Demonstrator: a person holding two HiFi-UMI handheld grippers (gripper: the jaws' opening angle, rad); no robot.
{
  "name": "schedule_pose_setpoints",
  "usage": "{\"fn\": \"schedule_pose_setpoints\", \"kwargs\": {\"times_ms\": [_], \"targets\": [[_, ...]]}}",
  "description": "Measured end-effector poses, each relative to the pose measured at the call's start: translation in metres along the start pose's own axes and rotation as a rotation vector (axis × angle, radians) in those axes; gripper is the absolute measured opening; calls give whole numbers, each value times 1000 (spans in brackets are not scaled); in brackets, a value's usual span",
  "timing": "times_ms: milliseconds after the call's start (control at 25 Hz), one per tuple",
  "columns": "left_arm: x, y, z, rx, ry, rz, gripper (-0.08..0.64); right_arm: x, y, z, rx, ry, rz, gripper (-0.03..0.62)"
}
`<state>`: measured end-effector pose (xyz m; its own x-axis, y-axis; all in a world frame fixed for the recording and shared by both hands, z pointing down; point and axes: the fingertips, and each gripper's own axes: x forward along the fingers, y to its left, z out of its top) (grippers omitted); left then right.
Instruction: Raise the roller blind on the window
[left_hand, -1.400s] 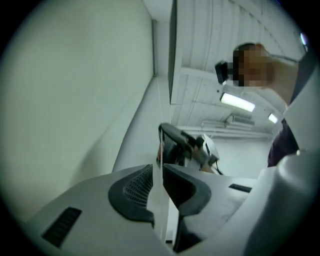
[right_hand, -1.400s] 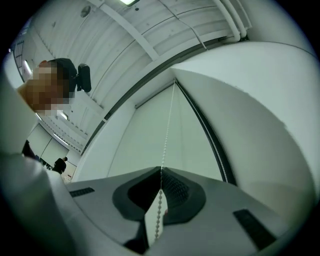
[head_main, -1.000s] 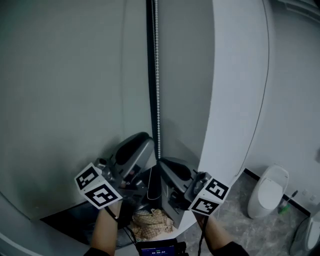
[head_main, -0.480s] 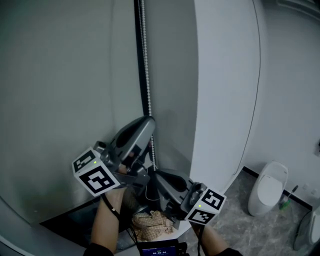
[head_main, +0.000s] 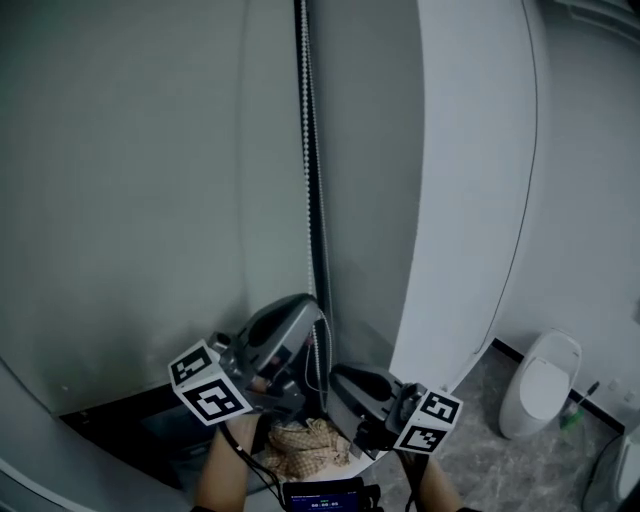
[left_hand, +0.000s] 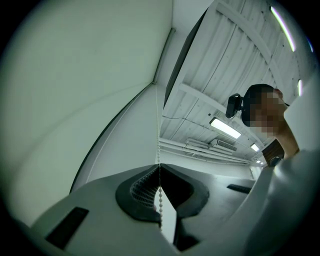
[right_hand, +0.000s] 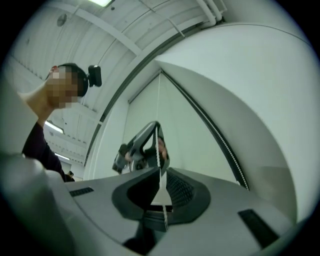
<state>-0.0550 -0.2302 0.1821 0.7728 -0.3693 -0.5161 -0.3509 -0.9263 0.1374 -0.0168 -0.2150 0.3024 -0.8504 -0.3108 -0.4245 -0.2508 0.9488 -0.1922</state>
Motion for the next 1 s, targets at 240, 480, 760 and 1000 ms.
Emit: {"fn": "schedule_pose_setpoints", "kwargs": {"times_ms": [240, 480, 760, 1000], "targets": [[-41, 22, -56, -135, 15, 30, 17, 41, -12, 93, 9, -158, 86, 58], [-63, 13, -95, -206, 31, 56, 17, 91, 9, 156, -9, -206, 175, 58], [-75, 3, -109, -210, 23, 55, 17, 110, 22, 155, -32, -178, 182, 57], [-85, 12, -130, -225, 72, 100, 17, 104, 12, 131, -50, -123, 151, 18]]}}
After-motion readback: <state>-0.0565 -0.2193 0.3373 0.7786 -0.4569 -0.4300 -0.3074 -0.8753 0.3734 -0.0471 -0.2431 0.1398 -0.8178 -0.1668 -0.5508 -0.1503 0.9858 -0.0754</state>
